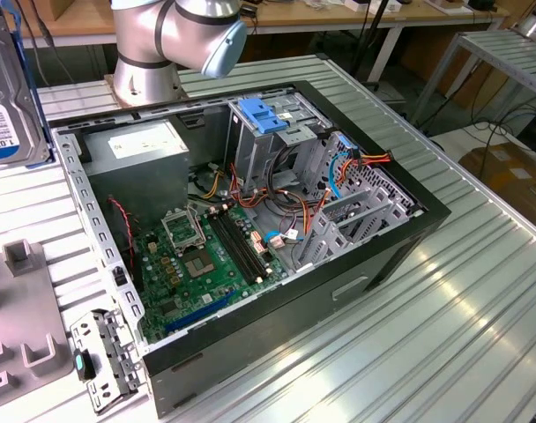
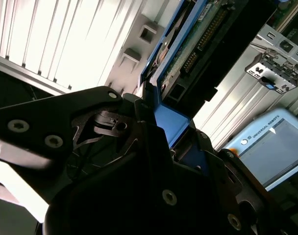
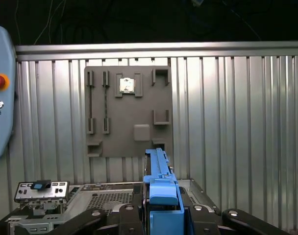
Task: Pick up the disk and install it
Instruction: 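Pick up the disk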
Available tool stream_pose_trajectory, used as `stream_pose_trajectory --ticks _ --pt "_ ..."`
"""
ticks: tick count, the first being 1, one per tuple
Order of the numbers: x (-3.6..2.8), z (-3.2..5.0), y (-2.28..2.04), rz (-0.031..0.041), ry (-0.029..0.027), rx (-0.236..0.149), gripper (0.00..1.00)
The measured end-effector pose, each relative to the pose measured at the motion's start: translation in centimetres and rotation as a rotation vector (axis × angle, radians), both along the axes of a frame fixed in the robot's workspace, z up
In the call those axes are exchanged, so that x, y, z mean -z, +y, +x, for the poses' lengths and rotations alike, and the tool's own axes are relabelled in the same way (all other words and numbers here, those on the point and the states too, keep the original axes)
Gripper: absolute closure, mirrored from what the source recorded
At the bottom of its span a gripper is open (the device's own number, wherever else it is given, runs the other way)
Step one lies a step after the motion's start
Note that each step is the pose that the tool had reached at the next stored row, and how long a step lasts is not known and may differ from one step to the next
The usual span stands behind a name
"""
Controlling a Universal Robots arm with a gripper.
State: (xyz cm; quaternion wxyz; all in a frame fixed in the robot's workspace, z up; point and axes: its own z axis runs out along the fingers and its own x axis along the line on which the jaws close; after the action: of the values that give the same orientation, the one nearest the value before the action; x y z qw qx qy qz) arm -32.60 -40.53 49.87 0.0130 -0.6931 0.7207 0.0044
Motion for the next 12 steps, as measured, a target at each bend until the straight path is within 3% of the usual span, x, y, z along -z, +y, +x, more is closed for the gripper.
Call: stream_pose_trajectory --ticks 4,12 --pt "0.00 0.66 -0.01 0.0000 0.0000 0.000 0.63" --pt "0.00 0.72 -0.01 -0.0001 0.0000 0.000 0.63"
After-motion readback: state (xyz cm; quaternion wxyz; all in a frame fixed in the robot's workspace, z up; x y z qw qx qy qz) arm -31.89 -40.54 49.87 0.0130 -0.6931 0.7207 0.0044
